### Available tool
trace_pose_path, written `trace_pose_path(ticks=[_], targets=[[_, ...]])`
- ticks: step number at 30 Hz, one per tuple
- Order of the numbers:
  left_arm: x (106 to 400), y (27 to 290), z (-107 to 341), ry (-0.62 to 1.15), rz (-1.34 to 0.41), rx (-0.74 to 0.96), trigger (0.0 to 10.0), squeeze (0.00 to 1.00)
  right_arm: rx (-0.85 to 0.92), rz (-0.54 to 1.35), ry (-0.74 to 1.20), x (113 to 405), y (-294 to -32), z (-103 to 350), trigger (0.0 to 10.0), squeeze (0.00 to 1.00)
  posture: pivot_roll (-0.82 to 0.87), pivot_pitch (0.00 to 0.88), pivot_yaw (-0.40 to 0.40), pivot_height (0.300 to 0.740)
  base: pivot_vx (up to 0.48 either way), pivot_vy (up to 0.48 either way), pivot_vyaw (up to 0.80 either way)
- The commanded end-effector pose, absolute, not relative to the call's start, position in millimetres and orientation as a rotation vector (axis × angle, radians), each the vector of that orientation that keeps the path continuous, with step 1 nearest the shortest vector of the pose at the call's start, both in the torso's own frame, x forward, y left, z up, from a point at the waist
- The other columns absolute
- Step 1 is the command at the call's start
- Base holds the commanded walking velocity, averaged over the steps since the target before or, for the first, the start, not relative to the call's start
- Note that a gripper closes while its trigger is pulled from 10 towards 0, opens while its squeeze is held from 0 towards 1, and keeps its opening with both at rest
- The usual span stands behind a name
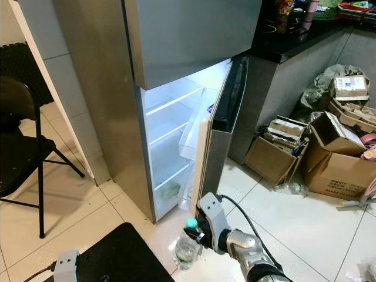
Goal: Restocking fridge
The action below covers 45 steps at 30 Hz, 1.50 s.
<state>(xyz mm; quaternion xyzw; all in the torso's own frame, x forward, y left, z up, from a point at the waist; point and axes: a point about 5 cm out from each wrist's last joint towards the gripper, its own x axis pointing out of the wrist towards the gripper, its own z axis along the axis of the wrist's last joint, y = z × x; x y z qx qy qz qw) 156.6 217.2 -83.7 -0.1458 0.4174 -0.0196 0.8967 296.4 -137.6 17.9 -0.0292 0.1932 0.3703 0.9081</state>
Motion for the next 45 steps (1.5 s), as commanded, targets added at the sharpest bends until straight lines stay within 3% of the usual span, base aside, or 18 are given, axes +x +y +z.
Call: trace_pose_path(ticks=[1,11,22,27,30,32,38,41,45], targets=[[152,213,-87,0.885,-0.037,-0.295,10.0,0.0,-0.036,0.635,0.219,323,-141,50,10.0,0.0,-0.06,0.0,-0.018,0.74,0.0,0.0,0.0],[148,217,-88,0.901,-0.019,-0.273,10.0,0.0,-0.086,0.432,-0.008,355,-159,101,10.0,0.0,-0.05,0.0,-0.017,0.74,0.0,0.0,0.0],[145,217,-89,0.905,-0.013,-0.28,10.0,0.0,-0.168,0.151,-0.026,362,-193,112,10.0,0.0,-0.05,0.0,-0.019,0.74,0.0,0.0,0.0],[145,217,-89,0.905,-0.013,-0.277,10.0,0.0,-0.211,-0.031,0.001,358,-223,111,10.0,0.0,-0.05,0.0,-0.019,0.74,0.0,0.0,0.0],[144,217,-89,0.909,-0.016,-0.274,10.0,0.0,-0.266,-0.209,0.044,351,-256,109,10.0,0.0,-0.05,0.0,-0.019,0.74,0.0,0.0,0.0],[144,217,-90,0.91,-0.017,-0.273,10.0,0.0,-0.276,-0.233,0.069,348,-260,106,10.0,0.0,-0.06,0.0,-0.019,0.74,0.0,0.0,0.0],[143,217,-90,0.912,-0.01,-0.281,10.0,0.0,-0.275,-0.181,0.172,337,-252,78,10.0,0.0,-0.06,0.0,-0.022,0.74,0.0,0.0,0.0],[144,216,-90,0.911,-0.011,-0.281,10.0,0.0,-0.276,-0.078,0.353,311,-233,31,10.0,0.0,-0.06,0.0,-0.025,0.74,0.0,0.0,0.0],[144,216,-90,0.91,-0.012,-0.279,10.0,0.0,-0.293,-0.031,0.47,290,-227,5,10.0,0.0,-0.06,0.0,-0.025,0.74,0.0,0.0,0.0]])
